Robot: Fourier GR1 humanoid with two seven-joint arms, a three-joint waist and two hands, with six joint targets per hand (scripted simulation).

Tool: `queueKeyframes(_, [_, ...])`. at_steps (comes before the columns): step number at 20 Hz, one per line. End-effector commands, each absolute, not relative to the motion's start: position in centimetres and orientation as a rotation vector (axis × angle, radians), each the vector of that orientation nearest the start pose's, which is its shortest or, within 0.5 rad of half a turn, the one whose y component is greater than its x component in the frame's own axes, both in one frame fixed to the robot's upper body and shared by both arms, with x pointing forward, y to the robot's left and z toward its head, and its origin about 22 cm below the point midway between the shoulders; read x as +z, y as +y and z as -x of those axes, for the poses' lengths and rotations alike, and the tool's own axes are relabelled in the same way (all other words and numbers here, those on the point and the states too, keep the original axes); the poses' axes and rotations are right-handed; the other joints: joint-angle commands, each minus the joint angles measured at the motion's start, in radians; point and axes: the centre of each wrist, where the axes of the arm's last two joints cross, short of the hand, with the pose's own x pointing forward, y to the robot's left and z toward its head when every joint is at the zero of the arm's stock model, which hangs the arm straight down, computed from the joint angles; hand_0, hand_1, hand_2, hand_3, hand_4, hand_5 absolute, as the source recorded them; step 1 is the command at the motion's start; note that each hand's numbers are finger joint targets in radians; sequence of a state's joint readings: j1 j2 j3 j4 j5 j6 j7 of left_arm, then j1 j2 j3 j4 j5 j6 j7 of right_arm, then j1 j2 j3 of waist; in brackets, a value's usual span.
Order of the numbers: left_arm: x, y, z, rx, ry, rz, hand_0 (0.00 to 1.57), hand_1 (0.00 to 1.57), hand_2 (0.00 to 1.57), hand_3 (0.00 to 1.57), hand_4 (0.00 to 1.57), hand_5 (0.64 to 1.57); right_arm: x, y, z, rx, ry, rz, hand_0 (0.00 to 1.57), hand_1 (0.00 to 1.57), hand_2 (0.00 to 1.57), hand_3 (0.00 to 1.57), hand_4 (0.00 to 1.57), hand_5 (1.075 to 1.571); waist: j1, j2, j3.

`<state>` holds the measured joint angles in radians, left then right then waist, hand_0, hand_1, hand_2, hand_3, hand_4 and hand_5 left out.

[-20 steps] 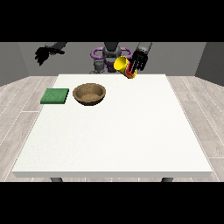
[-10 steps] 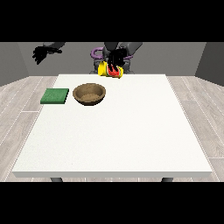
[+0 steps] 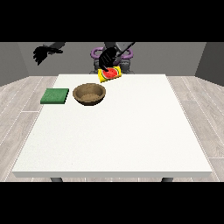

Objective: Pick the cup and pour the ball into the bowl, then pick the bowl and place it on the pad

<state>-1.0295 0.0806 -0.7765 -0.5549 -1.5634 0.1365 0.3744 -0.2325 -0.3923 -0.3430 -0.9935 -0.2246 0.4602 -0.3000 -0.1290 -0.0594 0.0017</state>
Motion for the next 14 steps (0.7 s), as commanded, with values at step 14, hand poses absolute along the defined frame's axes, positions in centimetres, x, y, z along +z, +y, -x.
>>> queueKeyframes(14, [6.3,9.7,-40.0,1.901,2.758,2.255,1.24,1.24,1.54,1.43,1.51,1.196,-2.7,-40.7,-26.0,-0.111,-1.543,-0.001,0.00,0.00,0.00,0.00,0.10,1.565,0.150,-0.022,-0.0135])
